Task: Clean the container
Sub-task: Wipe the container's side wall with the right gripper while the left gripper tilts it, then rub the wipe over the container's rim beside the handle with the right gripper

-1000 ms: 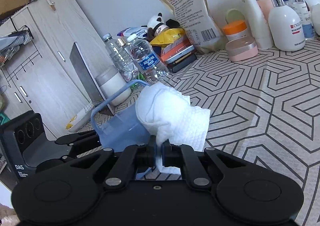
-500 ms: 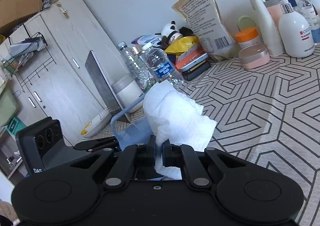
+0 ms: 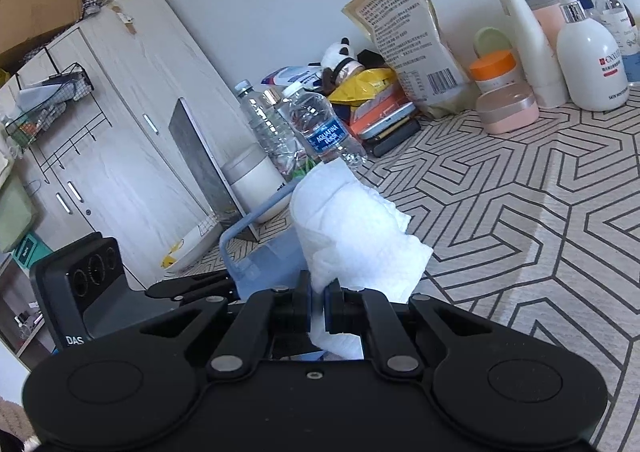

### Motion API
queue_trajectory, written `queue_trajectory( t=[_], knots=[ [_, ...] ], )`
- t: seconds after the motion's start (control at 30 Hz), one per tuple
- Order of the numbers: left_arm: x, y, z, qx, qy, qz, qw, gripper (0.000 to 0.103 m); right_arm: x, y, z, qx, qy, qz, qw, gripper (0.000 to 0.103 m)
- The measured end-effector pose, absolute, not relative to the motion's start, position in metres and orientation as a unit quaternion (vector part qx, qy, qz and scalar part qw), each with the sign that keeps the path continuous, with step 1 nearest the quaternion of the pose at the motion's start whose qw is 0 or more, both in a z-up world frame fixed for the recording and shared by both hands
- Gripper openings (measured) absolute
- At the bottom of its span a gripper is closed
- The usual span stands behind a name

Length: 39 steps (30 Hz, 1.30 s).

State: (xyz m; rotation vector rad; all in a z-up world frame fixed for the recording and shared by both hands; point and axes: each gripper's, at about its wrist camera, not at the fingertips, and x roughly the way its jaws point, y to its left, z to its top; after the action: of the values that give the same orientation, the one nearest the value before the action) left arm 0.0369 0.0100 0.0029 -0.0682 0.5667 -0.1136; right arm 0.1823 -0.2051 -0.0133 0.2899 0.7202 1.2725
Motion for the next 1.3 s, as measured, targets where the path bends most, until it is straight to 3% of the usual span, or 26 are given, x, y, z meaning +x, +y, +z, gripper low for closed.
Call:
queue_trajectory(
  t=[0.67, 0.8, 1.3],
  knots=[
    [0.040, 0.008, 0.003, -0.026, 0.282, -0.066, 0.957, 0.075, 0.162, -0.198, 0.002, 0.137, 0.284, 0.657, 0.685, 0.013],
    [0.041, 0.008, 0.003, -0.027, 0.285, -0.061, 0.956, 0.074, 0.170, -0.188, 0.001, 0.140, 0.294, 0.657, 0.680, 0.007],
    [0.042, 0.002, 0.004, -0.020, 0.284, -0.064, 0.957, 0.074, 0.176, -0.199, -0.003, 0.162, 0.299, 0.638, 0.691, 0.007]
  ],
)
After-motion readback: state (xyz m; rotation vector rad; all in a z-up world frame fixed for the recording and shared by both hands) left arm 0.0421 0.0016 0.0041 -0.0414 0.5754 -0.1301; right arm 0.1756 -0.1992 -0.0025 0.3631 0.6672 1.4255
